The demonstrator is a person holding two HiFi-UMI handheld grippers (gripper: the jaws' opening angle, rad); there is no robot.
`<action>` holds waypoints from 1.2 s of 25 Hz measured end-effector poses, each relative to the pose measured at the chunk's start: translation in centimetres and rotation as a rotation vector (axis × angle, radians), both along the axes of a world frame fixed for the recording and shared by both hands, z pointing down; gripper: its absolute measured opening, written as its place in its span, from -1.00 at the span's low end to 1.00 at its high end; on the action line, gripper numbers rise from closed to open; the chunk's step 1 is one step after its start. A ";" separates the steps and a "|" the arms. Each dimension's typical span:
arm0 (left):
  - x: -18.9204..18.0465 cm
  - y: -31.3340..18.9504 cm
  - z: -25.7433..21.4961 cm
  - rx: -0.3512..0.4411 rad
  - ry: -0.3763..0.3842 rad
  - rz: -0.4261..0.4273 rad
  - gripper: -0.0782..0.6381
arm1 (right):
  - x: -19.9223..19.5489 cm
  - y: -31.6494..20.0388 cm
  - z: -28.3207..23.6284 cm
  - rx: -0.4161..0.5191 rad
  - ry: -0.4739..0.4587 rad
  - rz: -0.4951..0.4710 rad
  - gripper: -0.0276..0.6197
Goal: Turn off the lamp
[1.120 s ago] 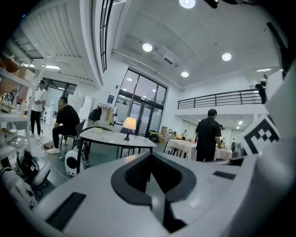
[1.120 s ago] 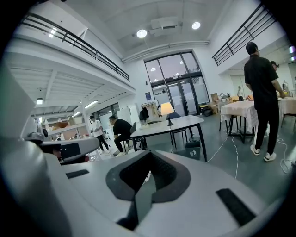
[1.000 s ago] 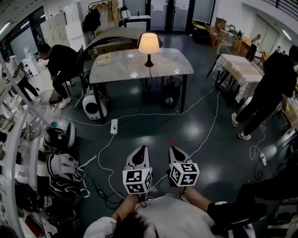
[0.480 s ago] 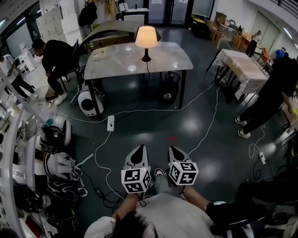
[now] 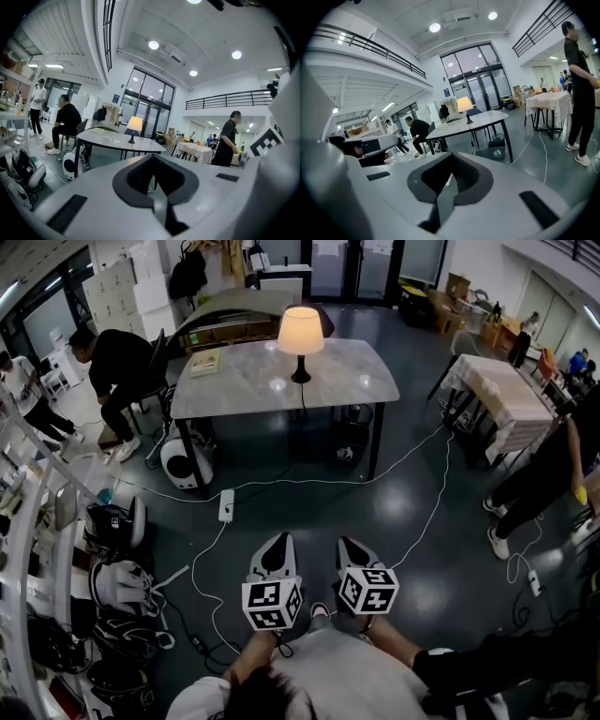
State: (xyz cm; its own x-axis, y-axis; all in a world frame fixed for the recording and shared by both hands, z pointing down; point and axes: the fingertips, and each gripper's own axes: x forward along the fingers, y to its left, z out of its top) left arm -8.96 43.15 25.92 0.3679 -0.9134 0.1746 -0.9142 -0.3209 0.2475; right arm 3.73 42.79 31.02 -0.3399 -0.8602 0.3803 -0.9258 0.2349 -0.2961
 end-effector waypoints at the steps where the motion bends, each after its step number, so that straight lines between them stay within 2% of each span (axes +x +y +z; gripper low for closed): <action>1: 0.1 -0.6 0.2 -0.006 0.002 -0.007 -0.76 | 0.2 -0.7 0.1 -0.003 0.001 -0.006 -0.92; 5: 1.0 -3.1 0.9 -0.023 0.006 -0.021 -0.76 | 0.9 -3.5 0.5 -0.012 0.003 -0.024 -0.92; 14: 3.3 -9.3 0.5 -0.008 -0.014 -0.029 -0.76 | 3.8 -9.8 0.5 -0.006 -0.010 -0.022 -0.92; 30: 6.7 -17.9 1.7 -0.029 -0.007 -0.012 -0.76 | 7.7 -17.4 1.8 -0.042 -0.001 -0.009 -0.92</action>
State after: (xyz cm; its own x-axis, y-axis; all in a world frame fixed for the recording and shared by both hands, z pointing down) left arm -2.24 25.26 27.61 0.3551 -0.9125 0.2032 -0.9198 -0.3023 0.2500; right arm 11.42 25.35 32.87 -0.3481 -0.8402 0.4159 -0.9233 0.2304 -0.3074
